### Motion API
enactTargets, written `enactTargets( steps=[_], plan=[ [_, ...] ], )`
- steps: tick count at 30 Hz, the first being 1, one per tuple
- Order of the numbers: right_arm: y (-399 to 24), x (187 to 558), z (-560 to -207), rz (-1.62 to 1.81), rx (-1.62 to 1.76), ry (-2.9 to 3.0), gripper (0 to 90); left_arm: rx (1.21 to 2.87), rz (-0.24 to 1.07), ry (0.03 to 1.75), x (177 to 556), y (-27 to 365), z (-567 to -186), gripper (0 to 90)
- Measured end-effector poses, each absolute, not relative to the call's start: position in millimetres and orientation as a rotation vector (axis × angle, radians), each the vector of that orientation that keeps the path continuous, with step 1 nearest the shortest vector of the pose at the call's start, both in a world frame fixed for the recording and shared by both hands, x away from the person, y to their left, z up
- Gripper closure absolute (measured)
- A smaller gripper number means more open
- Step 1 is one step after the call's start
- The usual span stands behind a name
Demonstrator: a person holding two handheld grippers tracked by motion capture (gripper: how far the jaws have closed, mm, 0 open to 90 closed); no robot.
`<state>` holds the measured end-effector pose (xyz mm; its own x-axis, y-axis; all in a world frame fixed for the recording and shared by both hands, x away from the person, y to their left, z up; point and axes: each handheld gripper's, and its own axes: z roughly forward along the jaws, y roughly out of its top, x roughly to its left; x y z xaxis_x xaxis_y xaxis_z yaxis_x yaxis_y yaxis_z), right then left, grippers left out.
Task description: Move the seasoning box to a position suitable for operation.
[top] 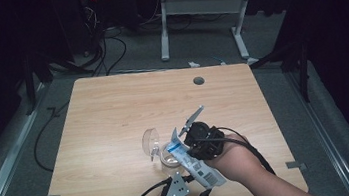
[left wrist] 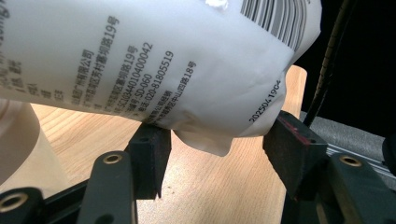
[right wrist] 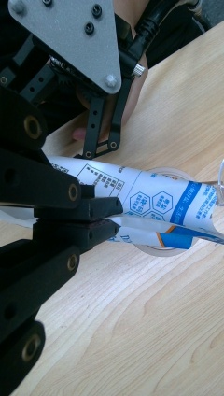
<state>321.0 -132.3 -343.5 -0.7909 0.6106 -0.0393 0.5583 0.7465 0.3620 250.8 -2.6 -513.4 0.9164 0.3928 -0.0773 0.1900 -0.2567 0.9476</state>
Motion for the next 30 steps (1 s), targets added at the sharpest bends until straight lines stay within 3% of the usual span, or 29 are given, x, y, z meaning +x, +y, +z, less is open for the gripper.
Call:
enactTargets(
  steps=[30],
  plan=[
    [-123.1,326.5,-343.8,0.455,0.904,2.793,89.7,1.817,0.17,0.45,248.4,-3.7,-508.1,44.4]
  ],
)
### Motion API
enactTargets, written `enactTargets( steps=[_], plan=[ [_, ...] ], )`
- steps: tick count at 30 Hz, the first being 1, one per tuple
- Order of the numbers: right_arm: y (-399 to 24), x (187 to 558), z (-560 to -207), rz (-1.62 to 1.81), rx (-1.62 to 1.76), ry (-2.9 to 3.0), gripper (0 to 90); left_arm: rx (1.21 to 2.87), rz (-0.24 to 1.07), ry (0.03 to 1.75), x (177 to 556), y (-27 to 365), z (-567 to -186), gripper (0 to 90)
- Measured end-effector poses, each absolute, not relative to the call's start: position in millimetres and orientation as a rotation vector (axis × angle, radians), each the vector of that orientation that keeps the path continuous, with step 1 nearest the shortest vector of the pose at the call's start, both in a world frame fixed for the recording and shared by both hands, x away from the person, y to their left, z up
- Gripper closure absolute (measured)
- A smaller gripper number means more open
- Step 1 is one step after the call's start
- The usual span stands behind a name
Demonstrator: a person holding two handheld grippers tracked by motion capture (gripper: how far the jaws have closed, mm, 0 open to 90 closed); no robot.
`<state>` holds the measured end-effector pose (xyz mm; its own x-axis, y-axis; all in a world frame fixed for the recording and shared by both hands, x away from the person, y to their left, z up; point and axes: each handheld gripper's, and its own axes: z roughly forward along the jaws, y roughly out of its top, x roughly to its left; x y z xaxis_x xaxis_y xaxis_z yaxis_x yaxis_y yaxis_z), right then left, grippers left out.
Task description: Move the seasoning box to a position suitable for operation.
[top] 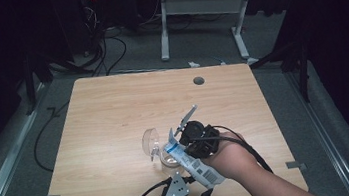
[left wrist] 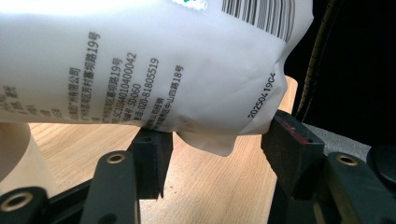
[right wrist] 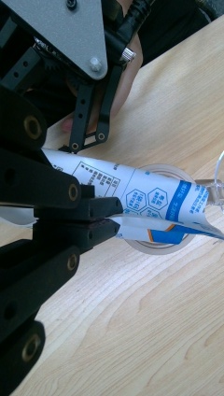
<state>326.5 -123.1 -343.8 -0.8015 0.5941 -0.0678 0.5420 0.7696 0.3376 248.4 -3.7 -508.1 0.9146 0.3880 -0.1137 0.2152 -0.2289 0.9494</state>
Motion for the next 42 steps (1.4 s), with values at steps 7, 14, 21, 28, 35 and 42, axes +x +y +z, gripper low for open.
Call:
enactTargets(
  steps=[7,14,21,28,35,42],
  plan=[
    [-120.6,327.9,-345.2,0.44,0.892,2.792,89.7,1.807,0.154,0.463,247.3,-5.8,-506.4,44.4],
    [-120.5,329.5,-344.9,0.439,0.885,2.791,89.7,1.801,0.16,0.457,247.1,-7.7,-504.6,44.5],
    [-119.2,330.0,-344.5,0.43,0.882,2.789,89.7,1.8,0.16,0.455,246.9,-7.6,-504.1,44.6],
    [-118.8,331.4,-344.3,0.427,0.877,2.793,89.7,1.799,0.162,0.454,247.2,-7.7,-503.3,45.0],
    [-119.7,332.4,-345.2,0.431,0.896,2.793,89.7,1.805,0.17,0.453,247.8,-8.2,-504.0,46.0],
    [-119.8,333.9,-345.9,0.439,0.914,2.797,89.6,1.806,0.175,0.454,247.6,-8.4,-503.9,46.4]
  ],
)
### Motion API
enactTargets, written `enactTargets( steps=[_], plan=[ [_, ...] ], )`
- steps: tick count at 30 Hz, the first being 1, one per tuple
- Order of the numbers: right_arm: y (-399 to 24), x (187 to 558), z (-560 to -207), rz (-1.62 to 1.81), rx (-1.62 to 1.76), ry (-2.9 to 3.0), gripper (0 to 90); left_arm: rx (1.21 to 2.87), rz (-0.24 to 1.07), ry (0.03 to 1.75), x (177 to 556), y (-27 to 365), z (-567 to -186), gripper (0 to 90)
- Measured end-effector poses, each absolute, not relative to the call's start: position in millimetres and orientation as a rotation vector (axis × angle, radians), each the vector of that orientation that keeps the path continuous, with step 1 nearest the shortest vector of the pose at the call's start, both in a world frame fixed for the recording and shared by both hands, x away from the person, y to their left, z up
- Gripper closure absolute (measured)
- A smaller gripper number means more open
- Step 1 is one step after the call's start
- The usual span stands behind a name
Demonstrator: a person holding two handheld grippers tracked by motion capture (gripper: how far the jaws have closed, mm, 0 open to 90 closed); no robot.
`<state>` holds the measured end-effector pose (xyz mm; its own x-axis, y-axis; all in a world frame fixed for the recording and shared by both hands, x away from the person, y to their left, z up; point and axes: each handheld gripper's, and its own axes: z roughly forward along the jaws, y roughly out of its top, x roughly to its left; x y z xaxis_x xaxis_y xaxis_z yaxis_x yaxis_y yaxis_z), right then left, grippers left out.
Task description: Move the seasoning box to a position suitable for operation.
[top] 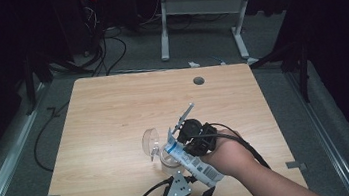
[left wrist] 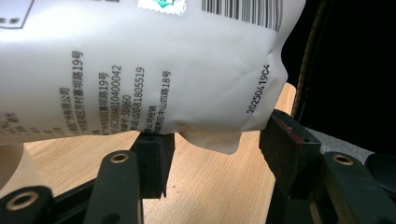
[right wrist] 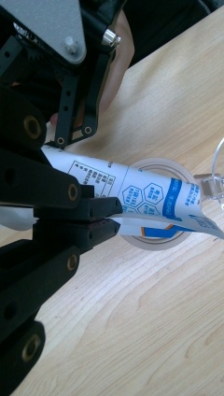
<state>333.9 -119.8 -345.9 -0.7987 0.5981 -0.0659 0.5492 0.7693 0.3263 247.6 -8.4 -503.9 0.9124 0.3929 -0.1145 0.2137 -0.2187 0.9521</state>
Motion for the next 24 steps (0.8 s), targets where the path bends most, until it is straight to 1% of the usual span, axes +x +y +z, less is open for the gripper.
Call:
enactTargets(
  steps=[11,24],
  plan=[
    [-119.4,334.6,-345.3,0.451,0.976,2.797,89.3,1.804,0.174,0.45,247.5,-8.3,-503.5,47.2],
    [-118.6,335.7,-345.0,0.438,0.945,2.798,89.3,1.806,0.176,0.456,249.4,-10.0,-501.2,47.4]
  ],
)
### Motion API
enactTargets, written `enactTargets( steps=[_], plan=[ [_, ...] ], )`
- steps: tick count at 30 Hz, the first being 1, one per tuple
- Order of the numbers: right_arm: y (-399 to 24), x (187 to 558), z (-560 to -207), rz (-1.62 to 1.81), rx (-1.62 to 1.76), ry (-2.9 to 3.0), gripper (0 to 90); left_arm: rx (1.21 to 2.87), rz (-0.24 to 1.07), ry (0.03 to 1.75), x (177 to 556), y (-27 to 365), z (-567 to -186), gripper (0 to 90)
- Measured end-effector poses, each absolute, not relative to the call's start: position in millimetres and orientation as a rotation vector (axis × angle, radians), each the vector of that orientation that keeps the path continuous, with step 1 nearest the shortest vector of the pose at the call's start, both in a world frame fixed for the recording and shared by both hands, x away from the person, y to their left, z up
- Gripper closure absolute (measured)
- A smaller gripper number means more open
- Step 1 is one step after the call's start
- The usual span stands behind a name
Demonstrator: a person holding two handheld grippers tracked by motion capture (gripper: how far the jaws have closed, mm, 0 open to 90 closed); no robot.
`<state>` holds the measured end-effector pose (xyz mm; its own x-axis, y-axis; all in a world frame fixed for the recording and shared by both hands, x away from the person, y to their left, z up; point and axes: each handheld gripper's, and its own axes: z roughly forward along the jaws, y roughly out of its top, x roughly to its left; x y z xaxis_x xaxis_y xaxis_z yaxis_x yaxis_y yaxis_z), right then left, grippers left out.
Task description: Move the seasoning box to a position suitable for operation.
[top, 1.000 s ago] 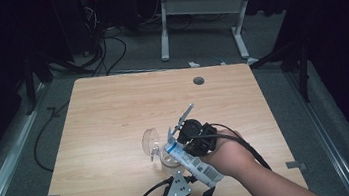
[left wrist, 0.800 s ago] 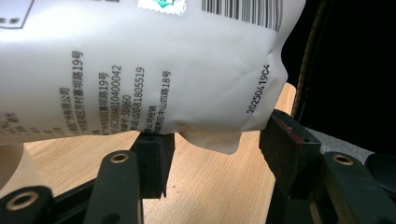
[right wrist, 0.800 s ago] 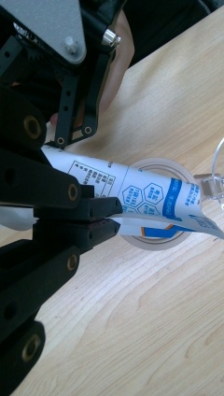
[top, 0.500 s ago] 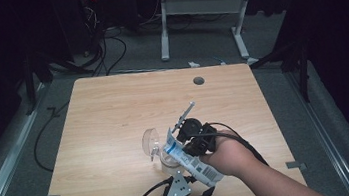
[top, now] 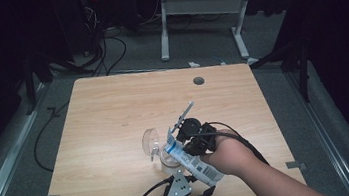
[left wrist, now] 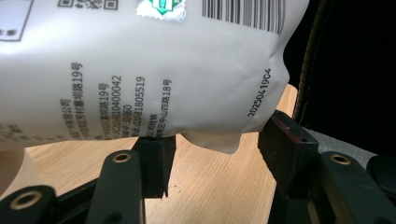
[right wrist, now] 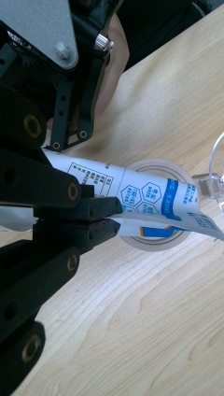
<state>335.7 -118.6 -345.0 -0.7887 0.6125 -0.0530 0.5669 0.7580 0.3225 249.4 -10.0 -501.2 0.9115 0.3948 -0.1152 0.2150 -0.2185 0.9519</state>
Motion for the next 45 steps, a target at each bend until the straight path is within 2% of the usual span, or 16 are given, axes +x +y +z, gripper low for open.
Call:
enactTargets(
  steps=[45],
  plan=[
    [-113.5,337.6,-339.7,0.422,0.878,2.809,89.2,1.782,0.184,0.455,249.5,-9.3,-495.9,47.8]
  ],
)
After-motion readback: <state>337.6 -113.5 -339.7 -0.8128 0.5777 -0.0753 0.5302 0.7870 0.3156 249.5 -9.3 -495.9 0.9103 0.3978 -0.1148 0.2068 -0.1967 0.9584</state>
